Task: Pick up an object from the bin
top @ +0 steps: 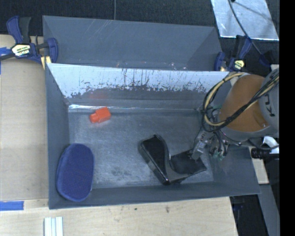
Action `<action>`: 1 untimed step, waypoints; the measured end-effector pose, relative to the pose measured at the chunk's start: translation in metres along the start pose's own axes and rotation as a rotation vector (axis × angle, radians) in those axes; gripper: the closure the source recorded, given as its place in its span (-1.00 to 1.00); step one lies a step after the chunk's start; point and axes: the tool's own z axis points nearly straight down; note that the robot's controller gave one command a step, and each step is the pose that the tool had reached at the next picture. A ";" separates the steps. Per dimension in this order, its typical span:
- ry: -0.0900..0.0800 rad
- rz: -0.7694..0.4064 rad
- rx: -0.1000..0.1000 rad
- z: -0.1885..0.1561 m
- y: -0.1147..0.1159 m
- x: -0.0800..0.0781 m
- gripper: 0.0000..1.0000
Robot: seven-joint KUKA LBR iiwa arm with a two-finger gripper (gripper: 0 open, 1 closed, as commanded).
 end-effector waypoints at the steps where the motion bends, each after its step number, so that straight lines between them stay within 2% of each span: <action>1: -0.001 -0.002 -0.001 -0.011 0.000 -0.001 1.00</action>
Offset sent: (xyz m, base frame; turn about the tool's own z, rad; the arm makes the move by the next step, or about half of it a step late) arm 0.0001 0.0000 0.0101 0.0000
